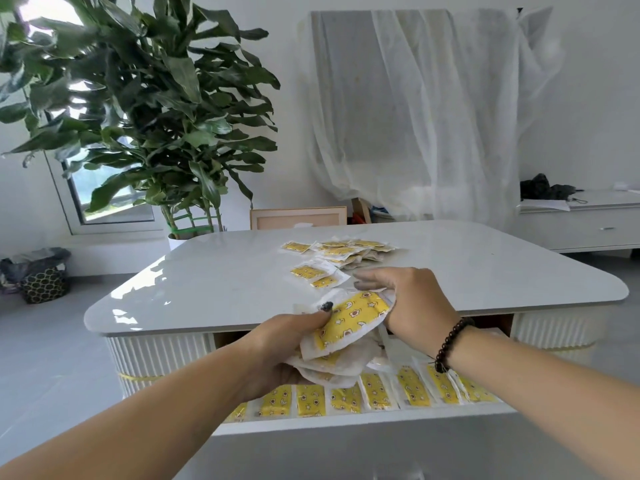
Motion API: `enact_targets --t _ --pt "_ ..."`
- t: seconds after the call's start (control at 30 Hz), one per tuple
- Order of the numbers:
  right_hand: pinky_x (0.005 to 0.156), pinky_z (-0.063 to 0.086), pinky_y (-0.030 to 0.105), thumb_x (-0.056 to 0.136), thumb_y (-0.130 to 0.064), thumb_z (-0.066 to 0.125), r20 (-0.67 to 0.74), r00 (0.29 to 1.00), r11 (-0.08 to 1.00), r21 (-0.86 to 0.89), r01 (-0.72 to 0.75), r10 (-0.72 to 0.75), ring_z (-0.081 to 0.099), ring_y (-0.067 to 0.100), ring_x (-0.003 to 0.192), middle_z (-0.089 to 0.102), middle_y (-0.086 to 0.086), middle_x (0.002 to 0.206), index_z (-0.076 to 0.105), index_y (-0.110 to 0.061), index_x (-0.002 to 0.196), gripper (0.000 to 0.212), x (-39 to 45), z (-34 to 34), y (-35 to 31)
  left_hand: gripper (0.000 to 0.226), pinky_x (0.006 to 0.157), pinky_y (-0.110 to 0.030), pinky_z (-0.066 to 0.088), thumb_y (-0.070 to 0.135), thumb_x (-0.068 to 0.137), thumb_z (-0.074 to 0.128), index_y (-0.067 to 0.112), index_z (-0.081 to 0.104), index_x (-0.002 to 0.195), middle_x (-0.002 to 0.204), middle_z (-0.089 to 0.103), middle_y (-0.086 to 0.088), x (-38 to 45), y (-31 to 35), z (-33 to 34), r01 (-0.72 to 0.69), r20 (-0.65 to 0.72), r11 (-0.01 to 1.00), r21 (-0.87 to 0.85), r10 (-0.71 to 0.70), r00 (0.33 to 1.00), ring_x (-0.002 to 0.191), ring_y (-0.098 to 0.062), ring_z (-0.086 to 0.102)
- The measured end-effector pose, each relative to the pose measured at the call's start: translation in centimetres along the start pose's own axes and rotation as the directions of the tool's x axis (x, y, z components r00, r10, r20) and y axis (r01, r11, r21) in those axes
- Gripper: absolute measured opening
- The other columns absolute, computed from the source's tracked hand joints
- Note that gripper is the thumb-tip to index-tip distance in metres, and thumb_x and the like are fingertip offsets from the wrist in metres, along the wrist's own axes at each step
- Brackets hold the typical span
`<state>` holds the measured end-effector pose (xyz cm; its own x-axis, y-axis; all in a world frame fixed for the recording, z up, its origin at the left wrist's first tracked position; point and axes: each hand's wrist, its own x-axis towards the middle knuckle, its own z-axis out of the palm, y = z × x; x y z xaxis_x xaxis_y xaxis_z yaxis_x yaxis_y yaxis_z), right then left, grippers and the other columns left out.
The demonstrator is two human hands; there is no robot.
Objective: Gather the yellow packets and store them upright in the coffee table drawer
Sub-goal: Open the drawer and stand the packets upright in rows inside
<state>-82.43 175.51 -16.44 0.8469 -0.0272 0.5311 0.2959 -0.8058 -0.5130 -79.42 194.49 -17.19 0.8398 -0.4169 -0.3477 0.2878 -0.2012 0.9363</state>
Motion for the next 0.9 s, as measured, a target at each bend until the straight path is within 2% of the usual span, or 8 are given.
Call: enact_targets --t 0.1,0.2,0.3,0.43,0.6,0.7,0.8,0.9 --pt "0.061 0.041 -0.004 0.077 0.007 0.068 -0.025 0.999 0.999 0.006 -0.048 0.048 0.054 -0.016 0.065 0.063 -0.005 0.124 0.052 -0.021 0.134 0.066 0.2 -0.5 0.9 0.031 0.058 -0.027 0.054 0.032 0.097 0.051 0.008 0.070 0.096 0.080 0.072 -0.008 0.0 0.3 -0.5 -0.045 -0.050 0.999 0.021 0.046 0.998 0.066 -0.019 0.068" --pt "0.063 0.040 -0.006 0.079 0.003 0.070 -0.046 0.993 0.994 0.014 -0.106 0.106 0.065 0.008 0.095 0.063 -0.001 0.125 0.051 -0.021 0.136 0.065 0.4 -0.6 1.5 0.030 0.065 -0.030 0.056 0.029 0.097 0.051 0.007 0.070 0.103 0.089 0.074 -0.010 0.1 0.3 -0.7 -0.052 -0.089 0.998 0.034 0.055 0.995 0.074 -0.023 0.069" --pt "0.074 0.051 0.009 0.083 -0.002 0.067 -0.077 0.981 0.981 0.097 -0.168 0.176 0.067 0.015 0.094 0.067 0.000 0.115 0.056 -0.018 0.130 0.051 0.7 -0.9 1.6 0.028 0.056 -0.028 0.058 0.027 0.097 0.052 0.005 0.069 0.102 0.086 0.074 -0.011 0.3 0.3 -1.1 -0.045 -0.134 0.999 0.019 0.047 0.990 0.070 -0.023 0.070" --pt "0.081 0.056 0.027 0.080 -0.001 0.068 -0.204 0.941 0.958 0.157 -0.242 0.271 0.066 0.015 0.071 0.069 -0.001 0.075 0.070 -0.017 0.105 0.030 1.1 -1.9 1.9 0.026 0.050 -0.028 0.057 0.026 0.097 0.054 0.006 0.069 0.093 0.075 0.074 -0.010 0.4 0.5 -1.8 -0.016 -0.200 1.000 0.016 0.019 0.980 0.062 -0.022 0.069" --pt "0.073 0.059 0.026 0.080 -0.001 0.071 -0.334 0.895 0.897 0.421 -0.139 0.296 0.069 0.007 0.073 0.072 -0.003 0.080 0.070 -0.020 0.086 0.020 1.4 -2.4 0.9 0.029 0.054 -0.029 0.058 0.029 0.097 0.053 0.005 0.069 0.101 0.079 0.075 -0.010 0.4 0.2 -2.1 0.045 -0.203 0.995 0.091 -0.026 0.979 0.065 -0.023 0.071" --pt "0.073 0.058 0.021 0.079 0.004 0.069 -0.280 0.932 0.857 0.512 -0.060 0.232 0.070 0.005 0.075 0.073 -0.006 0.082 0.071 -0.021 0.083 0.025 0.8 -1.6 -0.8 0.030 0.059 -0.031 0.059 0.029 0.098 0.052 0.005 0.069 0.103 0.085 0.075 -0.011 0.6 0.1 -1.8 0.032 -0.188 0.995 0.096 -0.014 0.982 0.071 -0.024 0.071" --pt "0.071 0.055 0.014 0.078 0.005 0.070 -0.157 0.978 0.868 0.496 -0.041 0.136 0.070 0.002 0.075 0.073 -0.008 0.085 0.071 -0.023 0.082 0.028 -0.5 -0.2 -2.0 0.031 0.061 -0.032 0.058 0.029 0.099 0.049 0.007 0.070 0.097 0.080 0.076 -0.009 0.6 0.1 -1.3 -0.011 -0.179 0.999 0.053 0.020 0.984 0.070 -0.023 0.071" --pt "0.071 0.056 0.016 0.079 0.001 0.071 -0.040 0.996 0.889 0.455 -0.051 0.078 0.070 0.001 0.077 0.074 -0.006 0.084 0.073 -0.024 0.083 0.025 -1.5 1.2 -2.2 0.031 0.062 -0.033 0.059 0.029 0.100 0.047 0.008 0.068 0.093 0.072 0.074 -0.008 0.6 0.3 -0.8 -0.060 -0.201 0.998 -0.012 0.056 0.978 0.066 -0.022 0.070"
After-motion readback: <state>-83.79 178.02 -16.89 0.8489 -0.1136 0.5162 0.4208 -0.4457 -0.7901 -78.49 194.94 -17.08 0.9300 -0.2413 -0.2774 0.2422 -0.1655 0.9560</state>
